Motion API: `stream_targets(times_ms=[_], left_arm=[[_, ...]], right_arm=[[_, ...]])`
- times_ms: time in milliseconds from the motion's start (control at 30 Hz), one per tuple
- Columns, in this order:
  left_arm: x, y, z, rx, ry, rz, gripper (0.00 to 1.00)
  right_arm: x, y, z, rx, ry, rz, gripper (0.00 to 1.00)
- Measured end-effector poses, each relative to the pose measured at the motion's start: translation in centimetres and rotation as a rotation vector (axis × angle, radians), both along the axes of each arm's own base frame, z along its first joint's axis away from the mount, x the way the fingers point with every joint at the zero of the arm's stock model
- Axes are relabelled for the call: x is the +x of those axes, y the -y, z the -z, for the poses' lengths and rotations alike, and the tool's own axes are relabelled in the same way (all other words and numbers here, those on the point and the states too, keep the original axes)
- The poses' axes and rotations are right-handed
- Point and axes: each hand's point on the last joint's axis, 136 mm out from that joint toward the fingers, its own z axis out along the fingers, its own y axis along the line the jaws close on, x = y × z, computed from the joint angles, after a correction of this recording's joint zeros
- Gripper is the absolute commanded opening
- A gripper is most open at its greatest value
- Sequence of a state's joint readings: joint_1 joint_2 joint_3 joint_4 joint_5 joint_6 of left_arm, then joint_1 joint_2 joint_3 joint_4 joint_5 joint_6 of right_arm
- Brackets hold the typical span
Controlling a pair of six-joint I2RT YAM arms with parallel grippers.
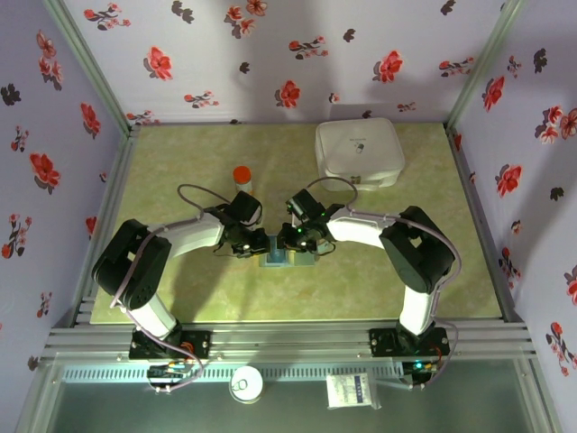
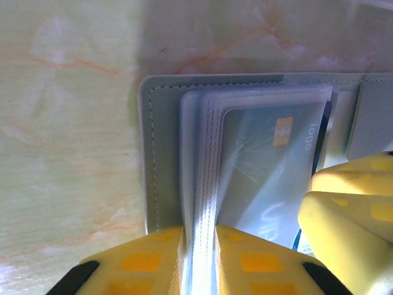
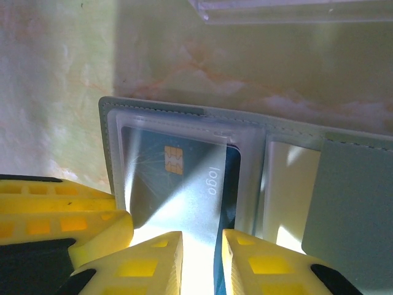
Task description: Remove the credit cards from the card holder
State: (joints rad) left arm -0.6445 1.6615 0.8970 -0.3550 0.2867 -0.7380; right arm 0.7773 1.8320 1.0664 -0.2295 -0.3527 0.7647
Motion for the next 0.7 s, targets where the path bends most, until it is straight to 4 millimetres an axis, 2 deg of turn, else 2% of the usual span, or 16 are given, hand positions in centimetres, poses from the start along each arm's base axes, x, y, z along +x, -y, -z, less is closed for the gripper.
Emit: stream_targets(times_ms=[200,300,500,700], left_arm=[[0.0,0.01,-0.01,-0.001,0.0,0.0,0.19],[0.0,0.01,-0.01,-0.001,0.0,0.0,0.19],[0.01,0.01,-0.02,-0.001,0.0,0.0,0.18],[0.01,0.02,-0.02,-0.001,0.001,0.0,0.2]], right_arm=[[-0.02,-0.16,0.08,0.014,-0.005,0.008,0.19],[0.02,-0.36,0.08,0.026,-0.007,0.012,0.14],[0.05,-0.6,0.09,0.041,-0.009,0.015,0.26],[0.15,-0.57,-0.03,0.034,0.004,0.016,0.3]])
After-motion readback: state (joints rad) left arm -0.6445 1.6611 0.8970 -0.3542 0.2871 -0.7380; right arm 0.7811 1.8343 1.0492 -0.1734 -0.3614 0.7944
